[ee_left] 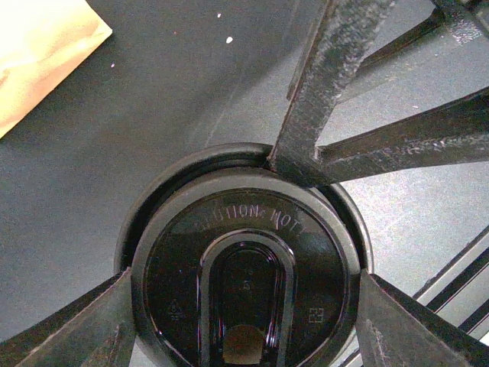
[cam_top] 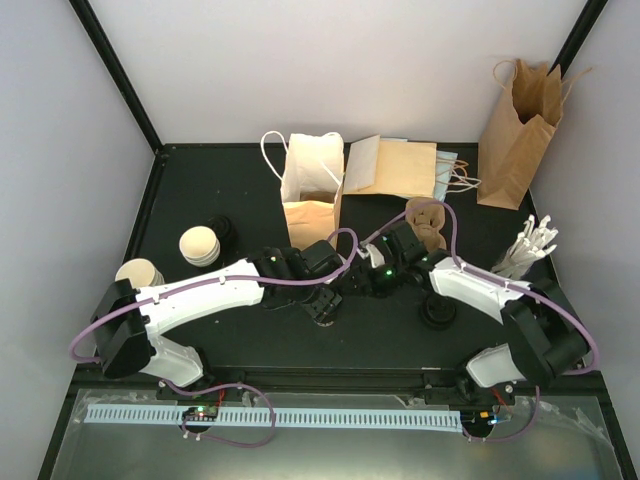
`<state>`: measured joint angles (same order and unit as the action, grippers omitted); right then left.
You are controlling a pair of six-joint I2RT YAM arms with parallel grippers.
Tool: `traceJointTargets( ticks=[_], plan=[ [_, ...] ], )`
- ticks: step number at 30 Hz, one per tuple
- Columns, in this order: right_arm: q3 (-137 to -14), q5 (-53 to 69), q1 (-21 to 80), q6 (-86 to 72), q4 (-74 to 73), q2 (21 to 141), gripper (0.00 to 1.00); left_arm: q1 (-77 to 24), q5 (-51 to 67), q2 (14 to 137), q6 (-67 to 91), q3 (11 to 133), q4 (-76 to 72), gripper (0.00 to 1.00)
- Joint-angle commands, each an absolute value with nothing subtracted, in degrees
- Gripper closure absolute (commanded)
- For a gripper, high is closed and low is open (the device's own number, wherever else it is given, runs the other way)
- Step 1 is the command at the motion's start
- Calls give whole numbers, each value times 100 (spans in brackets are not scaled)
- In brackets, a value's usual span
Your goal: Pack the takeout coffee
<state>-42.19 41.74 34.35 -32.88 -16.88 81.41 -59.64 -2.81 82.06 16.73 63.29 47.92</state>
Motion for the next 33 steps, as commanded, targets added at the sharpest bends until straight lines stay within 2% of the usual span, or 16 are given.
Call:
traceJointTargets(
  ticks=[1, 15, 26, 33],
  plan=[
    [-4363, 3804, 3427, -3209, -1538, 8476, 47, -6016, 109, 8419, 1530, 6083, 4825, 38],
    [-4665, 4065, 3450, -3252, -1253, 8995, 47, -6104, 202, 8500, 1519, 6073, 4746, 39],
    [-4606, 3615, 3573, -3153, -1347, 9140, 47, -6121, 198, 8508, 1552, 6057, 4723, 40],
    [-4344, 3213, 3622, -3133, -1563, 8292, 45, -6107, -37, 8465, 1989, 6112, 4814, 43]
  ],
)
